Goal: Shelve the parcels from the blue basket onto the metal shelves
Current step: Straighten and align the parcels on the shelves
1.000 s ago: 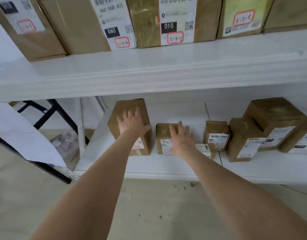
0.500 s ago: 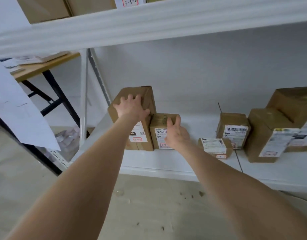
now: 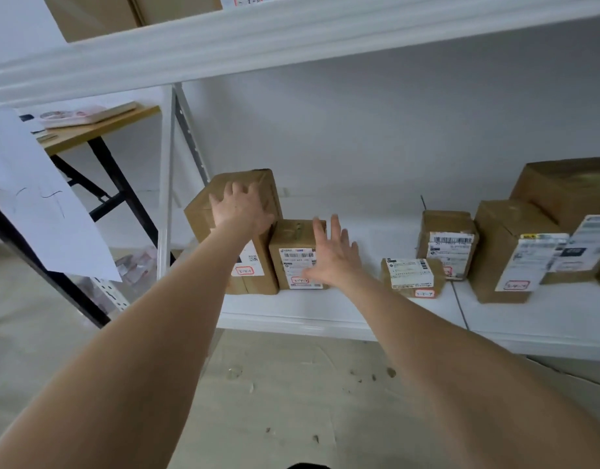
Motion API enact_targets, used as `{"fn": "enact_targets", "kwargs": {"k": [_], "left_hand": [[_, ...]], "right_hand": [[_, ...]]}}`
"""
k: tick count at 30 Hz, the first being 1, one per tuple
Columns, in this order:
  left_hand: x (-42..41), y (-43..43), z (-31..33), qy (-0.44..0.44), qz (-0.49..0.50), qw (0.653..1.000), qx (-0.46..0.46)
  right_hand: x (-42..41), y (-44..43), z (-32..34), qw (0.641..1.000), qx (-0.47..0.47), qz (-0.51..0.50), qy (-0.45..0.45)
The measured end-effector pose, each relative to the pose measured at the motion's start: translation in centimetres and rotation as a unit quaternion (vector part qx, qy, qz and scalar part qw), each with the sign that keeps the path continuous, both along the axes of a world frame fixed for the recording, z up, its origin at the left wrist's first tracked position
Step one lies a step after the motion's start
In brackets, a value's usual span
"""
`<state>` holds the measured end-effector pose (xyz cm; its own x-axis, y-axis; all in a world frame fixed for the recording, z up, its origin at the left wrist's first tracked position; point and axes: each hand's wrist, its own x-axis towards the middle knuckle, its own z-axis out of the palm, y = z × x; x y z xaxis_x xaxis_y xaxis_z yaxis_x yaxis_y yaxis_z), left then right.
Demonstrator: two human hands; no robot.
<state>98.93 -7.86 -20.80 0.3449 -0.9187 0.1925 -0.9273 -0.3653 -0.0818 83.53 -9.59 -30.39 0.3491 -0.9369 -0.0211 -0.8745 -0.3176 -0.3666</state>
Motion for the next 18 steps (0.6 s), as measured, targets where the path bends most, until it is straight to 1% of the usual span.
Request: {"fn": "enact_targets", "kwargs": {"k": [2,3,6,9,12,15,18], "left_hand": [[-2.4,-0.1,-1.1,-0.032,-0.065,0.996,-0.046],[-3.7,-0.2,-1.8,-0.027,-0.095,0.994,-0.052],[-7.3,-0.6,-4.1,0.024,-0.136,0.99,0.001],[-9.2,-0.5,-6.4,0.031,-0.118,0.99,0.065],[-9.1,-0.3,-7.5,0.05,-0.073,0.994,0.071],[-8.3,-0.4,-7.4,0.05,-0.073,0.993,0.075],[-7.5,-0.6,-6.8,0.071,-0.078,0.992,0.072]], "right_hand": [[-2.4,0.0,-0.6,0.999,-0.012,-0.009,0.045],[-3.8,0.1,-0.8,0.998,-0.015,-0.017,0.066],[-7.8,0.5,-1.6,0.992,-0.012,-0.055,0.112],[-10.5,1.1,-2.1,0.983,-0.022,-0.092,0.159],[-11.7,1.4,-2.6,0.97,-0.06,-0.108,0.211],[-11.3,1.7,-3.6,0.97,-0.055,-0.108,0.211],[-10.6,1.9,-3.9,0.972,-0.059,-0.103,0.201]]}}
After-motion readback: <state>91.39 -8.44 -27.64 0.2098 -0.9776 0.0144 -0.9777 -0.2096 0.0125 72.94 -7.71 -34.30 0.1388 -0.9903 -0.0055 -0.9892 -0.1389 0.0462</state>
